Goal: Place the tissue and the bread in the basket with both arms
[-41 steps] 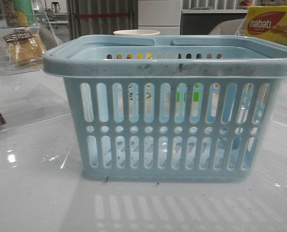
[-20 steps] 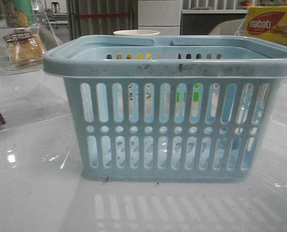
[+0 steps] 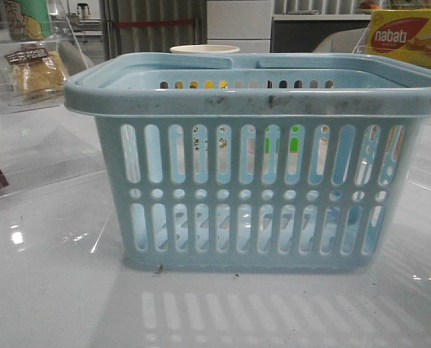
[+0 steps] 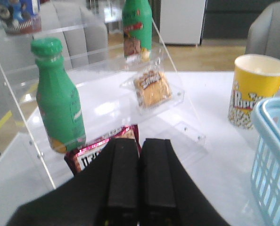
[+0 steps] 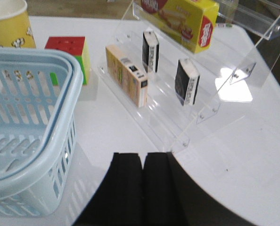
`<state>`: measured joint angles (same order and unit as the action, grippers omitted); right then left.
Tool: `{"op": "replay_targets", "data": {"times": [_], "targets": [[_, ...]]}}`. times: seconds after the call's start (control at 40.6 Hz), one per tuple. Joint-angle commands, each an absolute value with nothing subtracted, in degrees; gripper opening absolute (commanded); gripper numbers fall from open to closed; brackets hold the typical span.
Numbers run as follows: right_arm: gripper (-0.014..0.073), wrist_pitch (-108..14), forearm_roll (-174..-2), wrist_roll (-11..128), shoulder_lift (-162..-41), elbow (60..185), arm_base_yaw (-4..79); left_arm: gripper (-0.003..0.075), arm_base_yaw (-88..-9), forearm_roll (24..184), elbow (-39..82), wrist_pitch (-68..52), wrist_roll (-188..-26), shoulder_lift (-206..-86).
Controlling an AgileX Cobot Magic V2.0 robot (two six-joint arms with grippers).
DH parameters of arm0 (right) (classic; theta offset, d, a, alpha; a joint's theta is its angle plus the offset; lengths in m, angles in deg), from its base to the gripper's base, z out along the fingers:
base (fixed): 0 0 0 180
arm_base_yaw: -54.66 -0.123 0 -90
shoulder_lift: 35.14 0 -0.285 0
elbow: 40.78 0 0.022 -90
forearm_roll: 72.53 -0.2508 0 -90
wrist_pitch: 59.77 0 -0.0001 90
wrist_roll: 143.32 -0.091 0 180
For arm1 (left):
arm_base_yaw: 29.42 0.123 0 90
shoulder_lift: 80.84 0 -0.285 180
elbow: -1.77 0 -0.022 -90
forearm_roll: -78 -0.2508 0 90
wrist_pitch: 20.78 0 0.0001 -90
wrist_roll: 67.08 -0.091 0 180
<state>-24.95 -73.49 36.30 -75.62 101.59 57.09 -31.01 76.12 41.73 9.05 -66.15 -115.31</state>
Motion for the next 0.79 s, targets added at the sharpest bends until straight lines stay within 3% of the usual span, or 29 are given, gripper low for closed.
{"op": "replay_targets", "data": {"times": [0.0,0.345,0.419,0.591,0.763], "targets": [[0.0055,-28.79,-72.97,36.21,-78.99,102.70,57.01,0.0090,-31.11,76.42,40.96,6.63,-65.70,-117.97],[0.0073,-26.35,-67.49,36.21,-88.01,101.77,57.01,0.0090,-31.11,76.42,42.34,8.16,-65.70,-122.04],[0.0150,-26.41,-67.30,36.21,-89.31,101.77,57.01,0.0090,-31.11,76.42,42.34,8.16,-65.70,-122.16],[0.0435,-27.73,-67.18,36.21,-91.22,102.04,57.08,0.0090,-31.11,76.42,42.34,8.16,-65.70,-122.16],[0.0482,-28.92,-66.98,36.21,-94.53,105.03,59.00,0.0090,-31.11,76.42,42.34,8.16,-65.70,-122.16]]}}
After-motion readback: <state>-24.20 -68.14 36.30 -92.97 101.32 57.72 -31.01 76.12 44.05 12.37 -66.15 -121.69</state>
